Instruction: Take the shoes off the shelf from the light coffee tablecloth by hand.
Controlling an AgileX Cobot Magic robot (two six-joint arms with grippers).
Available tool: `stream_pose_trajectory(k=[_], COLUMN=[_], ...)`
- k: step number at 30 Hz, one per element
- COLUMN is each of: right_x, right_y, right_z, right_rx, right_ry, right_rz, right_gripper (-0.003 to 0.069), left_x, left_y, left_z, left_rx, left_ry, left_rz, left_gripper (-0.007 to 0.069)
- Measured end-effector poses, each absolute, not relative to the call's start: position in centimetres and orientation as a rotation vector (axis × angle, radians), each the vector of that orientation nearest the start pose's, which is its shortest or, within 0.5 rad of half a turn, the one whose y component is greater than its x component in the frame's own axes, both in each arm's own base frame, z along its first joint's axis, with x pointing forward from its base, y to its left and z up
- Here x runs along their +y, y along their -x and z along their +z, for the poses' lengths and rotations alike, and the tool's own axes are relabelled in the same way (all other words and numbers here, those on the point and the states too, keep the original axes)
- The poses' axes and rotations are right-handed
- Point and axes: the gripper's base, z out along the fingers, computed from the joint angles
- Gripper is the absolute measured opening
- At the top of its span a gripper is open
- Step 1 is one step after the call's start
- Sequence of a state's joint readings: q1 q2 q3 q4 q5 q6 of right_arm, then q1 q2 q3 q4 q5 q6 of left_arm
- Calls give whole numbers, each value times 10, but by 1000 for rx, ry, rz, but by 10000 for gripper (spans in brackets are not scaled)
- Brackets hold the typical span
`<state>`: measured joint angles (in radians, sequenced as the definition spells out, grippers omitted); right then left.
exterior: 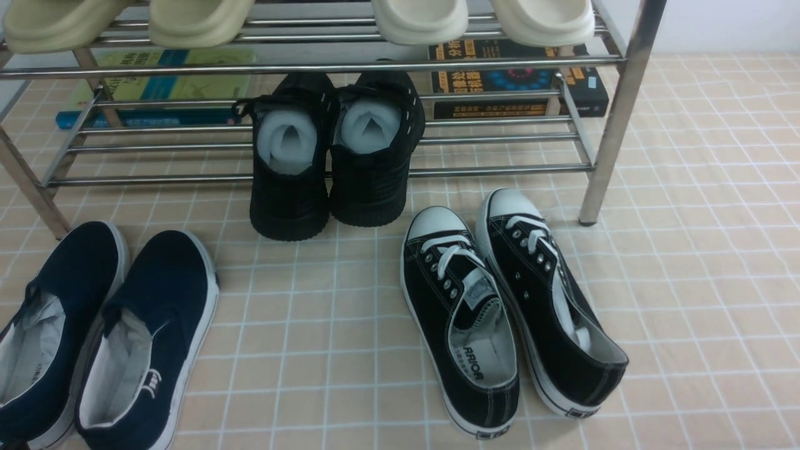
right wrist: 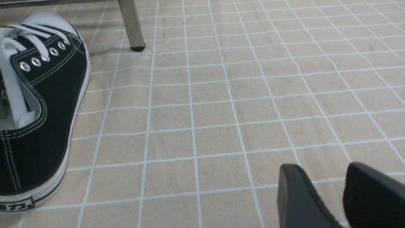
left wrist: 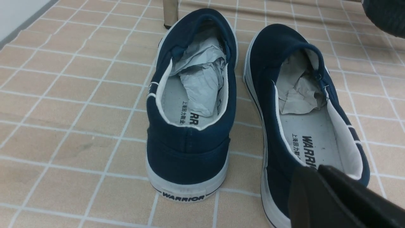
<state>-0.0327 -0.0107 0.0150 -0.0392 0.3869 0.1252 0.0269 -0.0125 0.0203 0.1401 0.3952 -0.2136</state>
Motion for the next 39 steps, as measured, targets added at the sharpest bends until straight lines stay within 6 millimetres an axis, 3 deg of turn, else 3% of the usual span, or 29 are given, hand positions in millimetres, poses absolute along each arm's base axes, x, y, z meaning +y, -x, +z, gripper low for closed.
stream_pose_trajectory(k=[39], right_x=[-3], right_y=[-52], right_z=[174], right_rx=[1870], right_ry=[-124], right_rz=[25], right_gripper=[240], left_x=[6], left_y=[-52], left_z=[172], left_rx=[1874], left_ry=[142], left_rz=[10], left_gripper=[92])
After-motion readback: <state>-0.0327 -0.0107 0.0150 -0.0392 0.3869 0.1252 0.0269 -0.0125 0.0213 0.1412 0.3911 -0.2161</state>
